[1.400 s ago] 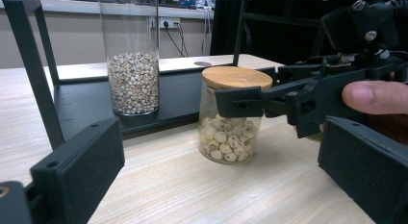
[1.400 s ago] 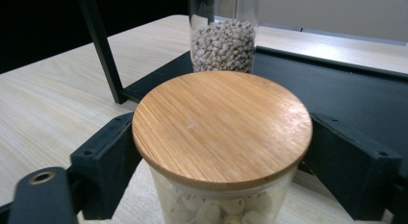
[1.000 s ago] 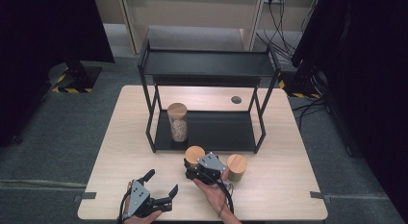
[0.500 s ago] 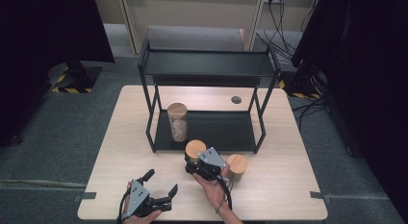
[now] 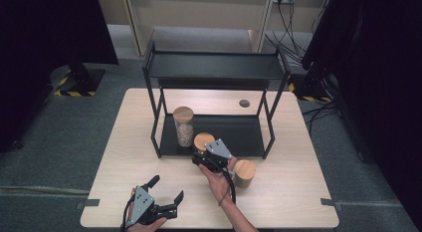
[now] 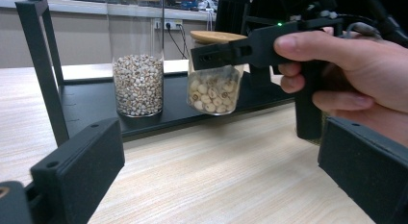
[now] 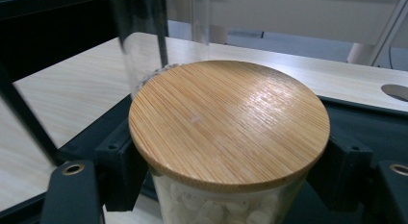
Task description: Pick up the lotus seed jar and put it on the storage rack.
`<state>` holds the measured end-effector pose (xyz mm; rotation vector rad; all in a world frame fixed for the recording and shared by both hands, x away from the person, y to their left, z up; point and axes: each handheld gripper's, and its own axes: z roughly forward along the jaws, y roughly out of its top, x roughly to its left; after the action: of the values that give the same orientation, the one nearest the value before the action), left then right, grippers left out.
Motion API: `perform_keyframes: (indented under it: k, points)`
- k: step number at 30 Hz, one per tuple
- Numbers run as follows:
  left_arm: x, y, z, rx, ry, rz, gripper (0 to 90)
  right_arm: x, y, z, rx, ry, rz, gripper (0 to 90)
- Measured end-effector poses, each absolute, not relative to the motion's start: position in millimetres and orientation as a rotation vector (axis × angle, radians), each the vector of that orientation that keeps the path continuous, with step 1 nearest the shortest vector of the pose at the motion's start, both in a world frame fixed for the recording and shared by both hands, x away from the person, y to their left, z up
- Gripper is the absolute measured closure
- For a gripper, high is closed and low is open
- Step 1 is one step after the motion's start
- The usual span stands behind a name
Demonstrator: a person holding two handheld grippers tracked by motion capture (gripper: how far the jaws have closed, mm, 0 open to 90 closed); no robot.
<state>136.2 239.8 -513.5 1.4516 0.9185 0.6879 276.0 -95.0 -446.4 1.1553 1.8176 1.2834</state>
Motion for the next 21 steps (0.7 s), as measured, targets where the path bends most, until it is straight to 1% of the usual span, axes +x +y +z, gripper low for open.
perform_keyframes:
  k: [12, 21]
  points:
    - [135.6, 240.0, -513.4, 1.450, 0.914, 0.689, 1.6, 301.2, -81.2, -445.8, 1.216, 1.766, 1.209, 25.7]
    - [135.3, 239.9, -513.5, 1.447, 0.912, 0.690, 1.6, 315.1, -78.8, -452.9, 1.259, 1.757, 1.196, 25.7]
